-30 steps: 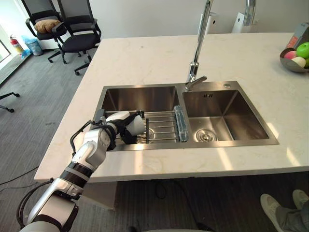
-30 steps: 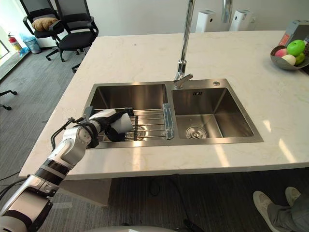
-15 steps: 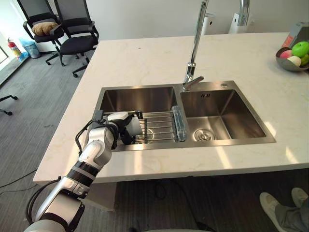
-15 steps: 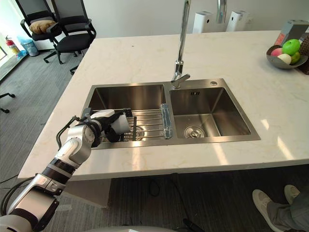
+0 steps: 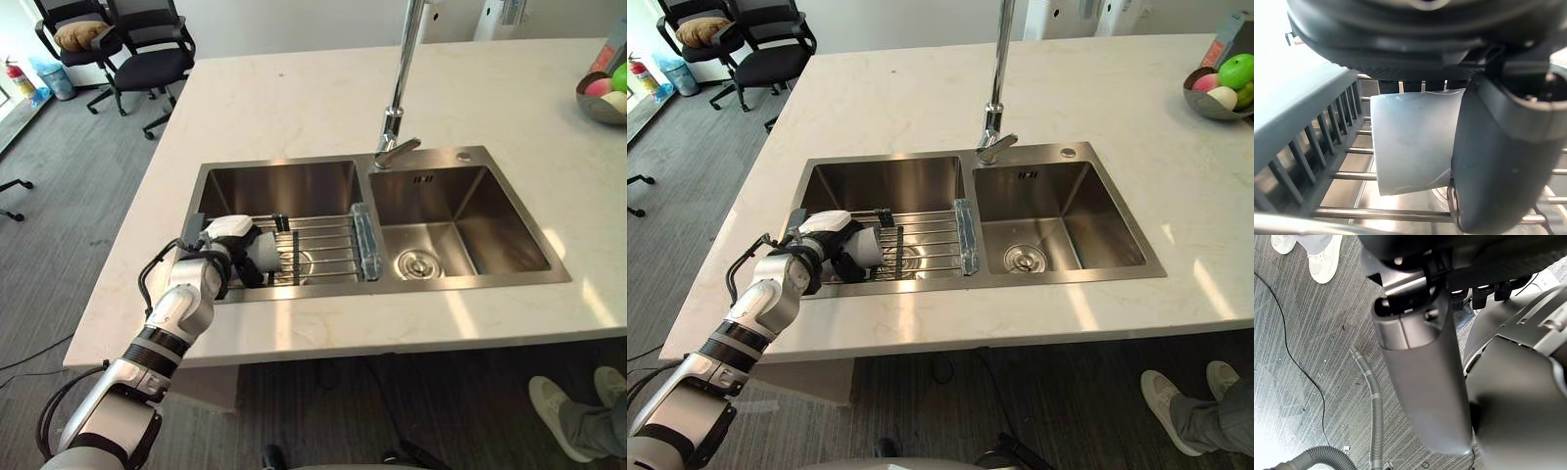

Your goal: Walk over to the sink, pick up the cup, carry it to the dishwasher, place the cup inside the dishwasher, then close the dishwasher door

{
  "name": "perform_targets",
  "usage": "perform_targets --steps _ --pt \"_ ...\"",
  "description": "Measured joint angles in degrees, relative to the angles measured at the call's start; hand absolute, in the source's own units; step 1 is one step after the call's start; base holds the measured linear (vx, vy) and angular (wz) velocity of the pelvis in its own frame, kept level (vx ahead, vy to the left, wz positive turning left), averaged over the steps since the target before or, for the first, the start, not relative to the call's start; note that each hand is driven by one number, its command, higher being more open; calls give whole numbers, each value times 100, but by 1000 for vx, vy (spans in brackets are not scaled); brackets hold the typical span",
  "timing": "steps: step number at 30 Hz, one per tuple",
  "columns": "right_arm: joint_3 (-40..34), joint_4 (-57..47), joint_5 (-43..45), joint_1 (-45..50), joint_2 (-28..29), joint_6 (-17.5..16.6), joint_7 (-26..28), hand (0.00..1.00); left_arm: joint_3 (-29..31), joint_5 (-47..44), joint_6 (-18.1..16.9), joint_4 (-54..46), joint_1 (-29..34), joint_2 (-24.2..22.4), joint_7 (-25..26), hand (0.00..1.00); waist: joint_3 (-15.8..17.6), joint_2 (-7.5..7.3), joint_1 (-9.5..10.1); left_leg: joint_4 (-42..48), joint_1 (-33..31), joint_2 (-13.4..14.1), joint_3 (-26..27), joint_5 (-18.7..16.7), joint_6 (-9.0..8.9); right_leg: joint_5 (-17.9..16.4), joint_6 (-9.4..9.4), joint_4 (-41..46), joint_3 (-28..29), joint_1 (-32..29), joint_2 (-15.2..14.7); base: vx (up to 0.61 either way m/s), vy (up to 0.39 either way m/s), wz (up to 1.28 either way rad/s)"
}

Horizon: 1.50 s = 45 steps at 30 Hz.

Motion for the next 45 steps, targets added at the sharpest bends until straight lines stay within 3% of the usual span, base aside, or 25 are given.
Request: perform_targets --steps 6,8,9,11,12,15,17,20,21,23,26,29,34,35,36,37,38,39,40,41,42,43,44,45 --pt "166 -77 7 5 -37 -40 -21 100 -528 -1032 -543 206 -42 564 837 0 10 19 -14 1 0 -3 0 -3 7 0 0 0 -14 1 -3 0 0 0" --pt "182 -80 7 5 -65 -45 -21 100 -701 -1357 -741 280 35 682 1359 0 12 23 -5 1 -1 -7 -21 -2 8 -1 -1 0 -40 15 -5 0 0 5" --pt "213 -80 9 5 -71 -54 -19 100 -820 -1639 -970 375 126 710 1895 0 13 24 -5 1 -1 -12 -35 -1 9 -1 -1 0 -64 25 -9 0 0 6" --pt "235 -84 13 -2 -82 -59 -10 100 -853 -1853 -1140 397 210 704 2298 0 15 24 -6 1 -4 -17 -47 0 11 -2 -1 0 -89 31 -12 0 -1 4" --pt "276 -92 35 -2 -97 -73 6 100 -850 -2141 -1442 384 437 698 2938 0 19 28 0 1 -6 -20 -57 0 12 -5 -6 -1 -126 38 -14 0 0 0" --pt "276 -91 137 7 -105 -78 30 100 -562 -2556 -1725 91 870 676 3465 0 34 31 11 2 -22 -20 -80 1 13 -13 -10 -1 -162 38 -13 8 -9 3" --pt "184 -69 169 63 -115 -83 116 100 56 -3071 -2070 -966 1589 611 3637 0 46 40 151 4 -61 -24 -160 3 15 -25 -26 1 -235 39 -10 28 -25 13" --pt "-228 60 108 192 -85 -44 333 100 954 -4323 -2888 -2320 2256 293 3581 0 51 52 451 6 -68 -19 -375 15 7 -89 -75 65 -441 136 14 11 -31 30" --pt "-365 101 69 203 -67 -37 374 100 1199 -4666 -3032 -2545 2325 155 3508 0 55 59 520 7 -68 -15 -408 20 3 -122 -74 116 -468 135 16 -23 -37 34" --pt "-809 225 -264 206 9 -7 506 100 2299 -5747 -3517 -3308 2527 -379 3320 0 60 73 734 14 -68 -7 -510 34 -11 -292 -63 338 -540 111 9 -42 -34 23" --pt "-1260 382 -705 204 30 14 729 100 3464 -6107 -3816 -3922 2817 -661 3371 0 48 120 900 67 -175 -12 -735 73 -22 -443 -38 512 -733 103 1 -49 -42 35" --pt "-1691 484 -1095 204 43 136 860 100 4185 -6121 -3768 -4078 3143 -700 3477 0 40 189 1163 330 -499 -54 -1181 86 -8 -508 -29 602 -1131 163 13 -49 -38 70" --pt "-2241 654 -1464 251 120 199 903 100 5272 -6684 -3212 -3600 3938 -826 3513 0 63 324 1483 312 -680 -222 -1882 264 66 -895 -61 991 -1910 316 -37 -81 -44 87" --pt "-2353 666 -1537 240 142 150 884 100 5457 -6851 -3083 -3307 4022 -902 3516 0 40 323 1551 199 -820 -224 -1733 67 535 -921 -91 1051 -2214 308 -47 -98 -49 122" --pt "-2383 676 -1579 241 197 111 859 100 5508 -6937 -3066 -3057 4023 -917 3487 0 3 239 1555 147 -912 -234 -1391 -188 855 -887 -78 965 -2410 312 -102 -51 -21 163" --pt "-2428 690 -1586 238 305 54 827 100 5537 -7014 -2988 -2623 3943 -992 3406 0 10 57 1541 1129 -1384 -180 -466 -366 1005 -815 -23 1038 -2905 256 -336 -8 31 148" --pt "-2427 675 -1585 256 299 12 810 100 5537 -7011 -2959 -2502 3985 -1045 3380 0 6 91 1558 1689 -1579 -75 -53 -444 1122 -845 -64 1185 -3091 202 -391 10 57 117" --pt "-2427 675 -1585 257 299 10 809 100 5537 -7011 -2959 -2499 3991 -1047 3379 0 4 94 1559 1707 -1591 -71 -39 -447 1126 -847 -66 1190 -3097 198 -392 -24 120 210" --pt "-2507 399 -1382 410 143 -123 786 100 5417 -7136 -2957 -2303 4099 -1267 2942 0 95 488 1522 1985 -1579 -18 658 -146 1731 -1311 -562 2517 -3541 60 -565 -136 36 294" --pt "-2530 420 -1338 328 50 -168 824 100 5478 -7240 -2987 -2313 3974 -1482 2758 0 88 531 1317 869 -1427 -326 62 651 1740 -1546 -860 1751 -3417 -195 -90 -130 -4 345" --pt "-2542 397 -1312 299 106 -220 848 100 5566 -7318 -3009 -2329 3840 -1518 2686 0 82 390 1290 928 -1363 -366 305 363 1899 -1054 -946 1353 -3395 -297 -73 -123 -64 274" --pt "-2508 375 -1189 361 139 -359 826 100 5600 -7434 -3021 -2310 3605 -1528 2578 0 100 313 1182 1740 -1386 -159 1022 -600 1957 -843 -385 1458 -3759 -163 -233 -30 -5 227" --pt "-2445 348 -1142 340 40 -443 801 100 5603 -7507 -3073 -2314 3590 -1541 2549 0 144 305 1204 2458 -1205 316 1884 -1034 1518 -893 -459 1875 -4107 -132 -483 -28 72 227" --pt "-2398 323 -1104 352 -59 -505 800 100 5554 -7498 -3025 -2324 3588 -1540 2510 0 179 288 1193 2704 -973 583 2333 -1115 1357 -909 -475 2110 -4301 -69 -732 22 141 194"
